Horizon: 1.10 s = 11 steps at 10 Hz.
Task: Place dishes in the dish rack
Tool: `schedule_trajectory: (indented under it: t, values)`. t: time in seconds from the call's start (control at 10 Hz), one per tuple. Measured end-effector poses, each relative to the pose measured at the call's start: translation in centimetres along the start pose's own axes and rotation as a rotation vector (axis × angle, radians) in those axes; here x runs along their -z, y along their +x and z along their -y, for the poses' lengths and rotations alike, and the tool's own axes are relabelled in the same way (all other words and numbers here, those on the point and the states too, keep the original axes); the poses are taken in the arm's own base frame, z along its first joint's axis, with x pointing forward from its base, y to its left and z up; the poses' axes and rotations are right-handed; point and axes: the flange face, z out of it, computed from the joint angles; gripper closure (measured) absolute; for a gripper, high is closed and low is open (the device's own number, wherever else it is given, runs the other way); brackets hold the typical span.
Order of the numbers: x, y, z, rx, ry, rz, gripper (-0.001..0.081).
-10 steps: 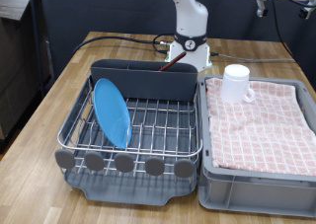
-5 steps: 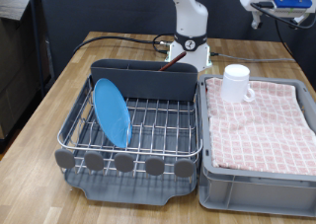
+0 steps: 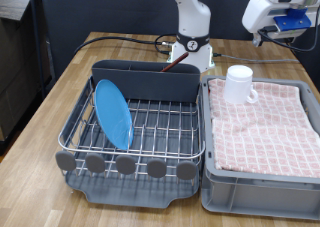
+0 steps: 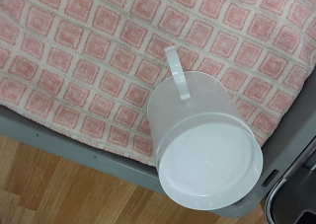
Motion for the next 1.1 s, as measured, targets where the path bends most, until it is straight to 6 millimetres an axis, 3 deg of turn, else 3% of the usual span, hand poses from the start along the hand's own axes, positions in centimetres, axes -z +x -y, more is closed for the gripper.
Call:
schedule_trajectory:
  t: [0.4, 1.1]
  values:
    - [-0.7, 1.0, 1.1, 0.048, -0.013, 0.02, 0.0003]
    - [-5.9, 2.3, 3.9, 0.109, -0.064, 0.078, 0.0003]
